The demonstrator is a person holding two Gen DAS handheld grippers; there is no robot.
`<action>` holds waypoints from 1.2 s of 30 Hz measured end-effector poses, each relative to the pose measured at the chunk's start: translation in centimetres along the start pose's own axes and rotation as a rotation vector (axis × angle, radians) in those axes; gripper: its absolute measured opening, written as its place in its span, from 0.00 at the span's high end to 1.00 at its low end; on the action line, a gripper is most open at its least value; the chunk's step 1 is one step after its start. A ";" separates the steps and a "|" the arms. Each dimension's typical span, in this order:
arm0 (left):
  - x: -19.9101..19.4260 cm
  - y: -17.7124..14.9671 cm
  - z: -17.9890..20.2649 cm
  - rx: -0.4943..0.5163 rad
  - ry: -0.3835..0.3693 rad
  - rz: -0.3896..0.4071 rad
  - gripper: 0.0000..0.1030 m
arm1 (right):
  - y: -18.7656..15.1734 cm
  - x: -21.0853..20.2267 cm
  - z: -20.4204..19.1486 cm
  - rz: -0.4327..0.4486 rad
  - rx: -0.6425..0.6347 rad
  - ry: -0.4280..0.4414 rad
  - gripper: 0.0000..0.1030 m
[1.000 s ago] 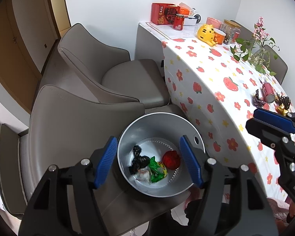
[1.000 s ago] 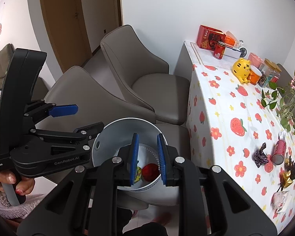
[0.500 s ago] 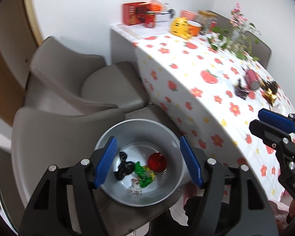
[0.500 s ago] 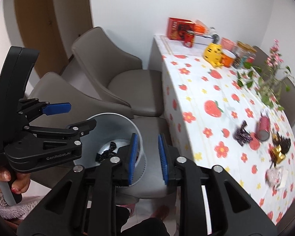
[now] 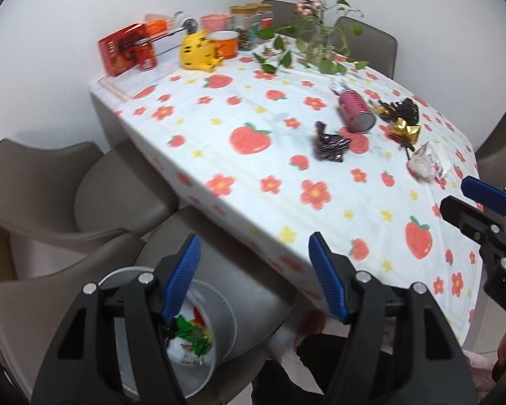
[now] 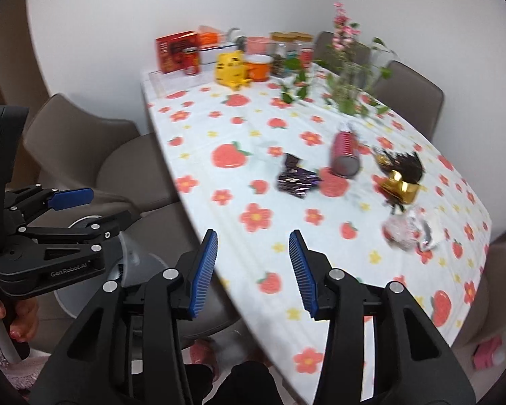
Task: Collect trash
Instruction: 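Move both open grippers back over the table toward the foil wrapper and can, then grasp the purple foil wrapper with the left gripper while the right gripper grasps the red milk can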
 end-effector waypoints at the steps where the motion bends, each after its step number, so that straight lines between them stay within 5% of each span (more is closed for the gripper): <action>1: 0.4 0.6 0.9 0.009 -0.006 -0.001 0.35 | 0.2 0.1 1.4 0.000 0.014 -0.011 0.58; 15: 5.7 8.0 10.3 0.036 -0.013 -0.005 0.35 | 4.1 4.3 12.3 0.011 0.015 -0.040 0.53; 32: 16.9 12.9 10.1 0.035 -0.060 -0.101 0.37 | 9.1 15.4 14.1 -0.003 0.032 -0.088 0.53; 36: 19.7 13.0 9.5 0.021 -0.063 -0.133 0.46 | 9.4 18.3 14.5 -0.020 0.052 -0.087 0.53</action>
Point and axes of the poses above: each gripper's, at about its wrist camera, not at the fingertips, and x roughly the way its jaws point, z to its right, y to its top, the point moved 3 cm from there along x, roughly the way its jaws point, and after that the axes turned 4 degrees about z, right-handed, at the moved point
